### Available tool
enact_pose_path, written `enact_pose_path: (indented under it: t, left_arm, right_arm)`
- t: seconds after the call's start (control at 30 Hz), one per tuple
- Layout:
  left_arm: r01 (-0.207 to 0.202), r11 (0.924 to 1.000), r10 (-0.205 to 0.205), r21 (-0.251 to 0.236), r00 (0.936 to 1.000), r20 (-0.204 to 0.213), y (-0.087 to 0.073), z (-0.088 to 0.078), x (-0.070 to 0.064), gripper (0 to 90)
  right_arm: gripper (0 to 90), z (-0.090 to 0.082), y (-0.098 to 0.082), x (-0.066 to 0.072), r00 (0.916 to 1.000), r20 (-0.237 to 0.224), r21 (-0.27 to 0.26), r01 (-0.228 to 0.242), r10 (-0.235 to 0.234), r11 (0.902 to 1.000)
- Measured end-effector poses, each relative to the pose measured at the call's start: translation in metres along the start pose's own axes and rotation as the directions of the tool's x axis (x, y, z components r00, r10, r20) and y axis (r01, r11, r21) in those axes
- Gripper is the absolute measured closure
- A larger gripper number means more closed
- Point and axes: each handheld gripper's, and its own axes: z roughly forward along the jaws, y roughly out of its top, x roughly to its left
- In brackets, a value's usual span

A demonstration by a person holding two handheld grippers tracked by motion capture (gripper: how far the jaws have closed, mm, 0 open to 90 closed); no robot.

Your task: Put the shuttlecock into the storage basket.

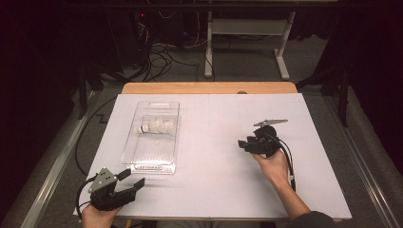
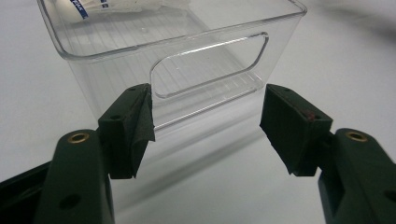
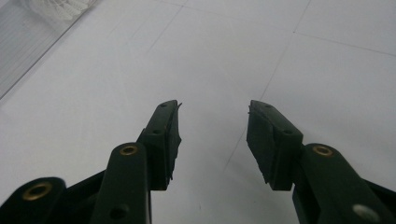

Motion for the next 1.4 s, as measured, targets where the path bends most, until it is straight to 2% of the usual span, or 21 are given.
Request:
enact_pose_path:
  t: [1.4]
  left_arm:
    - [0.001,1.0000,-0.001,0.001,1.0000,-0.001,0.000,0.000,0.000,35.3]
  right_arm:
    - [53.9,-0.015,-0.018,-0.011,0.9997,0.016,-0.011,-0.020,0.020,0.9997]
